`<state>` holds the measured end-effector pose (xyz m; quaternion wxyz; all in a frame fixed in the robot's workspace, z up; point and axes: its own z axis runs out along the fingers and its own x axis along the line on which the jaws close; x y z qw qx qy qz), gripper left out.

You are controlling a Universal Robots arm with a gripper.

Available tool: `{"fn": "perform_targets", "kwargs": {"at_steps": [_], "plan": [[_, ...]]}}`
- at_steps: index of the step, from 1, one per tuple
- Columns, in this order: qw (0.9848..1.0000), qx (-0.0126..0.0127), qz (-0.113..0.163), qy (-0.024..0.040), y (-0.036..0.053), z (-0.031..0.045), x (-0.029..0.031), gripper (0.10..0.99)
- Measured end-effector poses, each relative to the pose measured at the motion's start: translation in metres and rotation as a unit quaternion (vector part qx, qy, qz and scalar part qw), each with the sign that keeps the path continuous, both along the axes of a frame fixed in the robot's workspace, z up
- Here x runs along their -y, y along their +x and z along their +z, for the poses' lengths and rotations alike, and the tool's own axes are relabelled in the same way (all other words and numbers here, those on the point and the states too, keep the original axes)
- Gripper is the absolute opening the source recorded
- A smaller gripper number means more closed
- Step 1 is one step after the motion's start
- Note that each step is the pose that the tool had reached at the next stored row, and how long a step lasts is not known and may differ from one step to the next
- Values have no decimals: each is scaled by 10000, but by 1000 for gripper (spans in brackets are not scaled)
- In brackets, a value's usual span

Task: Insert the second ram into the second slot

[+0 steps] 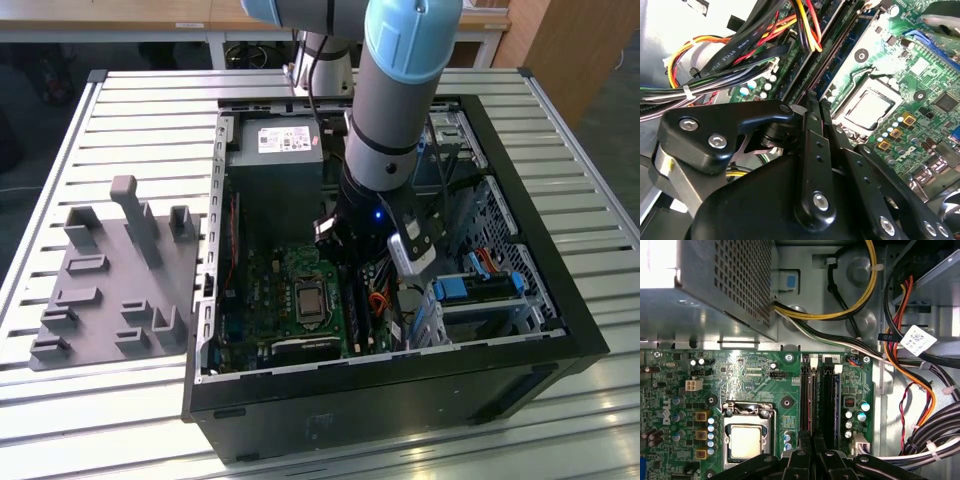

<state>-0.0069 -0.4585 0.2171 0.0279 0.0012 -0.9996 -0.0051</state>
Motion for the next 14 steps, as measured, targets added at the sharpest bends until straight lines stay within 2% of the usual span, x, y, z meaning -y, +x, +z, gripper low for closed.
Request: {"fn": "perform_targets", "kwargs": {"at_steps": [14], "plan": [[10000,-12,-24,8,15,10,2,137]]}}
